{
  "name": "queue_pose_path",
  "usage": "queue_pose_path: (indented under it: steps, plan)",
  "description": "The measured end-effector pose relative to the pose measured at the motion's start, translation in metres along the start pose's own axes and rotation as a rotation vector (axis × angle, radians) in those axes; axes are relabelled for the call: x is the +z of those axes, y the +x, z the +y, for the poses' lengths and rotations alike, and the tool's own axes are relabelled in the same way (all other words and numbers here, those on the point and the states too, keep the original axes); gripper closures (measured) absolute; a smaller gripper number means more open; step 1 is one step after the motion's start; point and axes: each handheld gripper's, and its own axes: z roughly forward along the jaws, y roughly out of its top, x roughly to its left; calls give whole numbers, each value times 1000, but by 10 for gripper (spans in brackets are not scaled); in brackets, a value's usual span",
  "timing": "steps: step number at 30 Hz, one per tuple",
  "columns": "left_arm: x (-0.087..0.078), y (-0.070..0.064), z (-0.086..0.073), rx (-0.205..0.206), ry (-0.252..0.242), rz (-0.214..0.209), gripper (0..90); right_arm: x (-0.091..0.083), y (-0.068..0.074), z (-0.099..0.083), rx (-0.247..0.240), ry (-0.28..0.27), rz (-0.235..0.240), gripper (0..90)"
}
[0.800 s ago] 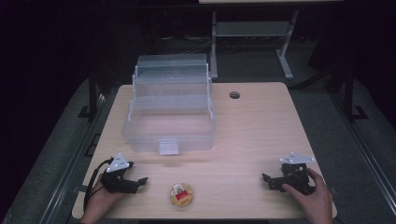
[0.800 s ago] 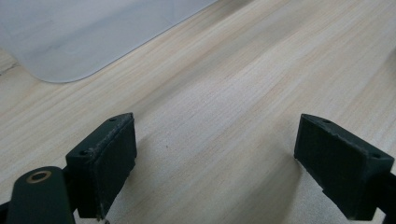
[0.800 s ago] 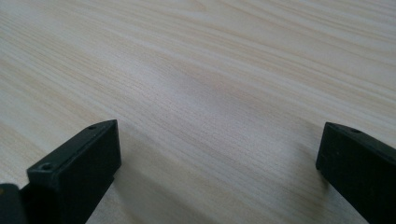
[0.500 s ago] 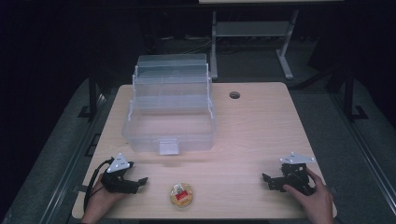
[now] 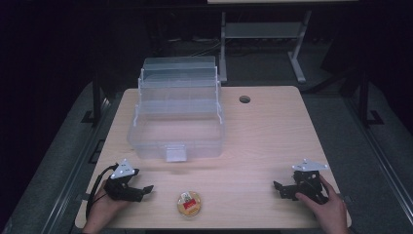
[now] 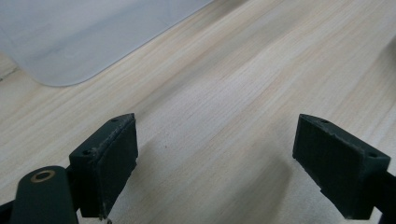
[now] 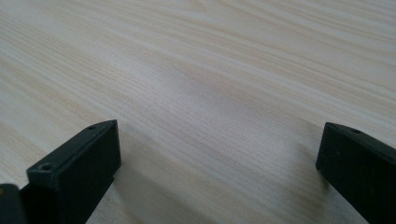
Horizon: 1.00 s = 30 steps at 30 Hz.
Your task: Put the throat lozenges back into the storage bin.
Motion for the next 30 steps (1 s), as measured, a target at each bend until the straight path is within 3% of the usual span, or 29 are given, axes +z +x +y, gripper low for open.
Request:
queue_pose_path:
  steps: [30]
  plan:
    - [-3, -23, 26, 58, -16, -98, 133, 0, 0, 0, -1, 2, 1, 0]
